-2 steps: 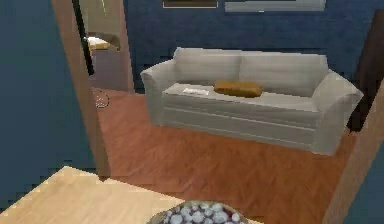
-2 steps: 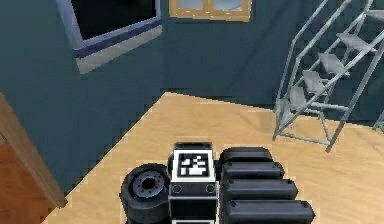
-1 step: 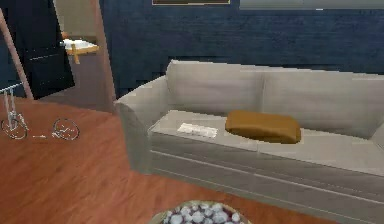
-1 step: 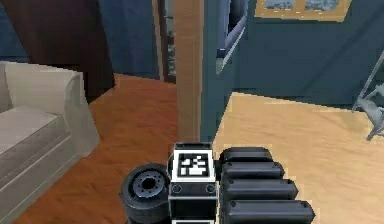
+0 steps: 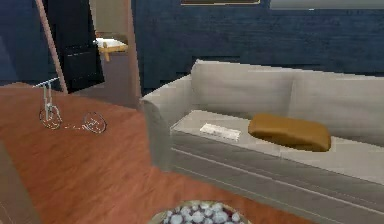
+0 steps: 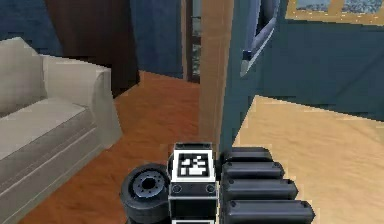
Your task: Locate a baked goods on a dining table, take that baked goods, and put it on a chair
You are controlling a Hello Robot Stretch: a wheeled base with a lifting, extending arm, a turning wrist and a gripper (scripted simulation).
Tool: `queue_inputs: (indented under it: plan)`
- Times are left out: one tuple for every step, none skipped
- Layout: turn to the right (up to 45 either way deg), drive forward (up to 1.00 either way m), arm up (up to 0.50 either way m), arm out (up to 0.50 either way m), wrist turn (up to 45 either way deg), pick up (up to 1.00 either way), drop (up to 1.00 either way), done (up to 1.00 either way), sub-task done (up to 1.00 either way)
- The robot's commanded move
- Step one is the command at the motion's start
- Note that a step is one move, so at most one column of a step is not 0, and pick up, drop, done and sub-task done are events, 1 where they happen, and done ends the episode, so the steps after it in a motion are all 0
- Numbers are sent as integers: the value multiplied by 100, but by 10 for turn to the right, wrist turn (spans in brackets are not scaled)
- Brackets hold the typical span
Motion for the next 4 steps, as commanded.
queue_inputs:
  plan:
    - [0, 55, 0, 0, 0, 0, 0, 0, 0]
    - [-360, 0, 0, 0, 0, 0, 0, 0, 0]
    - [0, 100, 0, 0, 0, 0, 0, 0, 0]
    - [-90, 0, 0, 0, 0, 0, 0, 0, 0]
